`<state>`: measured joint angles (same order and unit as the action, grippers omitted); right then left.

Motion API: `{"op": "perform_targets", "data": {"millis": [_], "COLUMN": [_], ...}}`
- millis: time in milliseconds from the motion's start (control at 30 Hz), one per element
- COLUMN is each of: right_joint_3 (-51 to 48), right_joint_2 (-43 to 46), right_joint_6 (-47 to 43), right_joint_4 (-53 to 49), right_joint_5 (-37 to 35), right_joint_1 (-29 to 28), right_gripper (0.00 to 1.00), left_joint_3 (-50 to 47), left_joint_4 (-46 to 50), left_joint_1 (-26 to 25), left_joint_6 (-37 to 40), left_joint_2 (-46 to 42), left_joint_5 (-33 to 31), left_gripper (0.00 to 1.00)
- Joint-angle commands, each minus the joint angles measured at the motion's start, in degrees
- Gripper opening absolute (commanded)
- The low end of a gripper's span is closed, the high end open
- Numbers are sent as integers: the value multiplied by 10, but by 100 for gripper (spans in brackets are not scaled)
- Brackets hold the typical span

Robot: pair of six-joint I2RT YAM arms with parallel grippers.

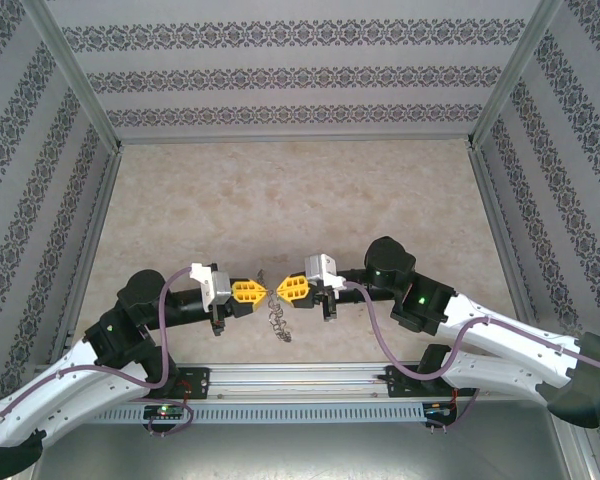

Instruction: Put the keys on the keyring

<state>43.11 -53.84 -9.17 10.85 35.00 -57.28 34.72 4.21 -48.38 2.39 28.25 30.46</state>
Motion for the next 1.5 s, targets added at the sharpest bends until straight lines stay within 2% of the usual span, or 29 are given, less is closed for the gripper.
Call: {"op": "perform_targets", "data": {"millis": [0,1467], "right_joint_3": [16,20], "right_joint_2": [6,-6], "right_joint_6": [-5,-12], "right_joint_4": [31,37], "right_joint_5": [-9,-21], "right_joint_1": [-7,-19], "right_gripper": [0,0], "left_joint_3": [-2,-7], "left_joint_4": [-38,-51], "left_joint_1": [-7,-7], "left_joint_6": [-2,-6], "left_joint_2": [-10,-10], "left_joint_5": [9,7], "left_gripper": [0,0]}}
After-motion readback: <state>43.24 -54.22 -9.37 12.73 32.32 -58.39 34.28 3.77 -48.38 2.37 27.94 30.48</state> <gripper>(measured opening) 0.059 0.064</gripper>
